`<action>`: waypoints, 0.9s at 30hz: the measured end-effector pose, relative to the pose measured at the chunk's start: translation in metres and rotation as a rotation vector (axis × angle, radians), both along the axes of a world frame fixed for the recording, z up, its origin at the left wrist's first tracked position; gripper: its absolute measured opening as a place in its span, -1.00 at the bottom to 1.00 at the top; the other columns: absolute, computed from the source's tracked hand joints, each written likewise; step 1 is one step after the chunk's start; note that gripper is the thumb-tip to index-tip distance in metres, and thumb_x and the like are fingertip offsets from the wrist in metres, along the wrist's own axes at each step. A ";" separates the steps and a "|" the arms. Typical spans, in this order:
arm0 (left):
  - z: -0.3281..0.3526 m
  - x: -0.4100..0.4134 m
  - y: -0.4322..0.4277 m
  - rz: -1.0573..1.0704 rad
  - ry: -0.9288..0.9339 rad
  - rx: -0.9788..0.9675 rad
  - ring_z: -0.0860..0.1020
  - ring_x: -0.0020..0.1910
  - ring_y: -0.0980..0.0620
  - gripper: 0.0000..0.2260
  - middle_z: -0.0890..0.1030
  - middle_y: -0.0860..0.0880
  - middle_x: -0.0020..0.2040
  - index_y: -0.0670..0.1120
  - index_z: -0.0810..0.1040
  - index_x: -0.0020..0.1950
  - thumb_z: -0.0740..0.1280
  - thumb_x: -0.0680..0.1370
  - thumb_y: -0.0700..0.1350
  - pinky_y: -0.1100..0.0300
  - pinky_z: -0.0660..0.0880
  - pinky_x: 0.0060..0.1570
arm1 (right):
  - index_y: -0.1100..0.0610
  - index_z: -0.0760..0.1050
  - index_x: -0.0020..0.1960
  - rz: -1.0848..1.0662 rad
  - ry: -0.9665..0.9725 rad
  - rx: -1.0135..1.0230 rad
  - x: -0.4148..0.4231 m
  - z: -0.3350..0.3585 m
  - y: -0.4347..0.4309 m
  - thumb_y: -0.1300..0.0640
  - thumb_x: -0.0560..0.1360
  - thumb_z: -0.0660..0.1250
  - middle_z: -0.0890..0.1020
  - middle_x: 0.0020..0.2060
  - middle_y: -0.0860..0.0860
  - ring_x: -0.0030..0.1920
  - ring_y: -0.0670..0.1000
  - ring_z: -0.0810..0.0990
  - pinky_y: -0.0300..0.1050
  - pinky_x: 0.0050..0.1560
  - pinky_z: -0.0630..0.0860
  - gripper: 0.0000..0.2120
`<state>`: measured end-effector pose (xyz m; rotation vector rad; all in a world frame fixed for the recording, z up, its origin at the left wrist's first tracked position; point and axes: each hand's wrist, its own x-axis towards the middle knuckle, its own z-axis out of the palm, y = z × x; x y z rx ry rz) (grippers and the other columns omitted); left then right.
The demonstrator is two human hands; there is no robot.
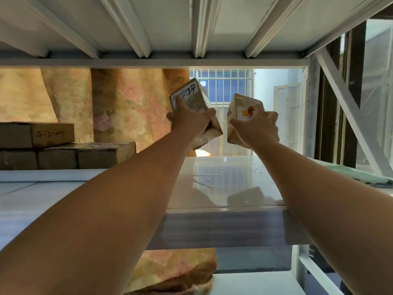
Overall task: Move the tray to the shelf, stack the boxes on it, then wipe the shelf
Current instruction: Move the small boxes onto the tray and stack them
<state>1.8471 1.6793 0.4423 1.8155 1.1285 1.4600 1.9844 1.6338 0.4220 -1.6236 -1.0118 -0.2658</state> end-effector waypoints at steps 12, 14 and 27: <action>0.006 -0.077 0.003 0.376 0.460 0.123 0.44 0.17 -0.17 -0.25 0.18 -0.15 0.38 0.08 0.15 0.49 0.35 0.39 0.26 0.07 0.48 0.05 | -0.04 0.31 0.35 0.068 -0.185 -0.061 -0.067 0.015 0.018 -0.27 0.34 0.35 0.34 0.27 0.09 0.22 0.18 0.45 0.12 0.18 0.46 -0.34; 0.012 -0.101 0.013 0.446 0.543 0.144 0.39 0.27 -0.20 -0.21 0.20 -0.16 0.40 0.05 0.16 0.49 0.35 0.36 0.30 0.00 0.44 0.15 | -0.06 0.33 0.33 0.085 -0.206 -0.091 -0.088 0.016 0.025 -0.30 0.32 0.34 0.34 0.26 0.08 0.20 0.19 0.46 0.12 0.17 0.46 -0.34; 0.068 -0.230 0.063 0.402 0.909 0.153 0.42 0.05 -0.13 -0.35 0.44 -0.17 0.18 -0.12 0.37 0.29 0.30 0.39 0.29 0.07 0.30 -0.17 | 0.05 0.49 0.22 0.079 -0.284 -0.194 -0.222 0.045 0.073 -0.37 0.25 0.25 0.54 0.16 0.09 0.02 0.12 0.57 0.03 0.01 0.55 -0.32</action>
